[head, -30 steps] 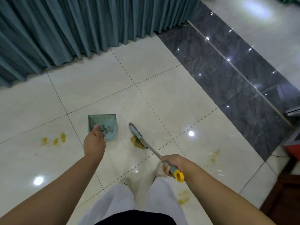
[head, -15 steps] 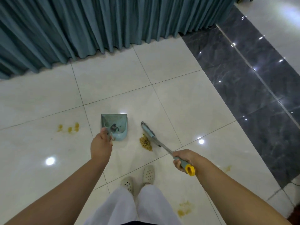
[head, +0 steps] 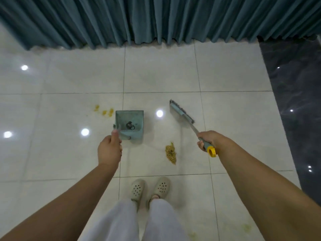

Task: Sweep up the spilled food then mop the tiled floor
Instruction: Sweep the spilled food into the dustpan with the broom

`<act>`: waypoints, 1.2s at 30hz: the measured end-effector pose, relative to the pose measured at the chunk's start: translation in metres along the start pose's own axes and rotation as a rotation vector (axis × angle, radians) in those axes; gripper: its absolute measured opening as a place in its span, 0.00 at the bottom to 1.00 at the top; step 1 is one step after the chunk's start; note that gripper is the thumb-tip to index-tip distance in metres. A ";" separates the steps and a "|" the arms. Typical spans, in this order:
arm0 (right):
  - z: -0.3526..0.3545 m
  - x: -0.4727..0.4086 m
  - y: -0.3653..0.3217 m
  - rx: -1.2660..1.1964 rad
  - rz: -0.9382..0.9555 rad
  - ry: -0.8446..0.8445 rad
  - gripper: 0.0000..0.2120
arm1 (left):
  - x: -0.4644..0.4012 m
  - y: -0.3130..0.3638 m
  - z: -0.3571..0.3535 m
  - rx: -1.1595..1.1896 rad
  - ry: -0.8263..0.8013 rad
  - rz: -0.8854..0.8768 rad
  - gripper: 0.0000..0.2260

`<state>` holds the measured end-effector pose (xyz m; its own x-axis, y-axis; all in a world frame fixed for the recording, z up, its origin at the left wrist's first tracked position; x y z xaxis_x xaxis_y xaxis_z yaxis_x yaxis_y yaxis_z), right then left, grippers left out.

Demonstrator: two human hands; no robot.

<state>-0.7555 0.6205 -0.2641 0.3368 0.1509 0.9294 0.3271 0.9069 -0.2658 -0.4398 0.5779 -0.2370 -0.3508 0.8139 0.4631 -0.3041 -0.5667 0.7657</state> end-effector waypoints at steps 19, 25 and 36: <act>-0.031 0.023 0.081 0.655 0.099 -0.067 0.21 | -0.008 -0.033 0.025 -0.096 0.121 -0.043 0.26; -0.009 0.066 0.129 0.676 0.042 -0.012 0.21 | -0.008 -0.037 0.042 -0.154 0.029 -0.107 0.26; 0.003 0.087 0.135 0.278 0.008 0.059 0.20 | -0.008 -0.043 0.053 -0.176 -0.125 -0.146 0.31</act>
<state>-0.6841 0.7575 -0.2185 0.3923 0.1428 0.9087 0.0726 0.9800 -0.1853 -0.3775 0.6026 -0.2497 -0.1827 0.8921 0.4132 -0.4968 -0.4464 0.7443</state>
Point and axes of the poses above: each hand's wrist, its own x-axis away from the middle knuckle, its own z-axis out of the back of the hand, y = z × x, the point moved 1 cm from there along -x, towards the middle knuckle, and after that the axes turned 7 degrees about y, right-handed, at the moved point
